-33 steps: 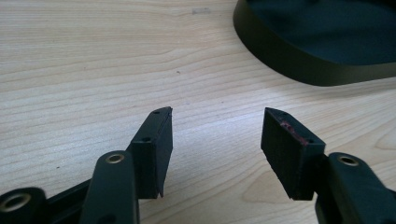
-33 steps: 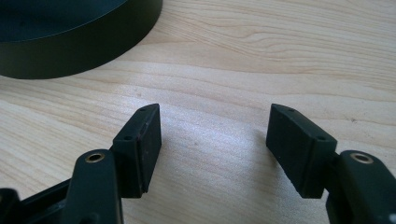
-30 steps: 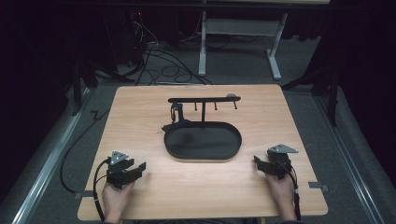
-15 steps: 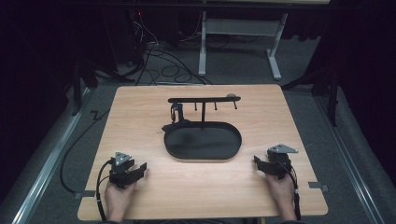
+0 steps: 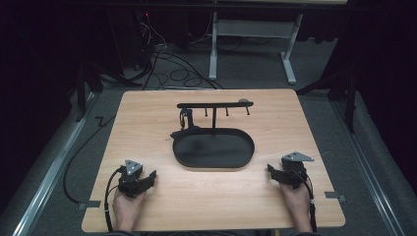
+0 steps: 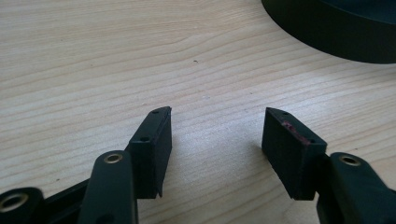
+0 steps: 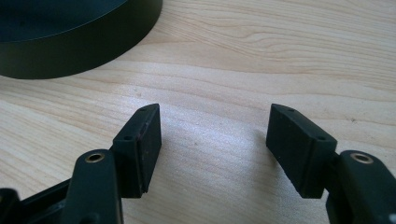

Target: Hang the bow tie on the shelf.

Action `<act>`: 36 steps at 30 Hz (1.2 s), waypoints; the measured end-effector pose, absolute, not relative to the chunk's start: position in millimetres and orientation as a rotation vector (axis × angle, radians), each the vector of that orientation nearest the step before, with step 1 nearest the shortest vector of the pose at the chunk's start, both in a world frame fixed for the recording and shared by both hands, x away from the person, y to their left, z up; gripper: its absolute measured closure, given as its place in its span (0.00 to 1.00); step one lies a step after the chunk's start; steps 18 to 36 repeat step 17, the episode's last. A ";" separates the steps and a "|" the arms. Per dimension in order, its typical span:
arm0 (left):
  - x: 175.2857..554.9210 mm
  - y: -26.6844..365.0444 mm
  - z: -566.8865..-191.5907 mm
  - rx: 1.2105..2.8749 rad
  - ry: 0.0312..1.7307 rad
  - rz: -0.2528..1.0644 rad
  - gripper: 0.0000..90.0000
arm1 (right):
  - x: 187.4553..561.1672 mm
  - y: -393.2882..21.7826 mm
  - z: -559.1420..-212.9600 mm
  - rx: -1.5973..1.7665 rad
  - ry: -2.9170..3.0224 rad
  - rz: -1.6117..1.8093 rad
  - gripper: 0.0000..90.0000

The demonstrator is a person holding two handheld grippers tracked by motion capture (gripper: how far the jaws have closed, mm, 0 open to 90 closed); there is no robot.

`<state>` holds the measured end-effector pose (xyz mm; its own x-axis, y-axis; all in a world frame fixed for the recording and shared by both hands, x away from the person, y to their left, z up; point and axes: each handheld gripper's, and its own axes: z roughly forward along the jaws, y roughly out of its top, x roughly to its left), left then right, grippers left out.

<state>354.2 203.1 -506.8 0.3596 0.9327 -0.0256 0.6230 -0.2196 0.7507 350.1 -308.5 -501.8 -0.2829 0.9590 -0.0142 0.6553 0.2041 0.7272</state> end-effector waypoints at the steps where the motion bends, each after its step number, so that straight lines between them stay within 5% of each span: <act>1: 354.4 203.0 -507.3 1.941 1.345 0.586 0.48 | 350.1 -308.5 -501.8 1.497 2.015 0.856 0.41; 36: 355.0 202.2 -507.9 1.952 1.337 0.584 0.41 | 350.1 -308.5 -501.8 1.496 2.015 0.856 0.41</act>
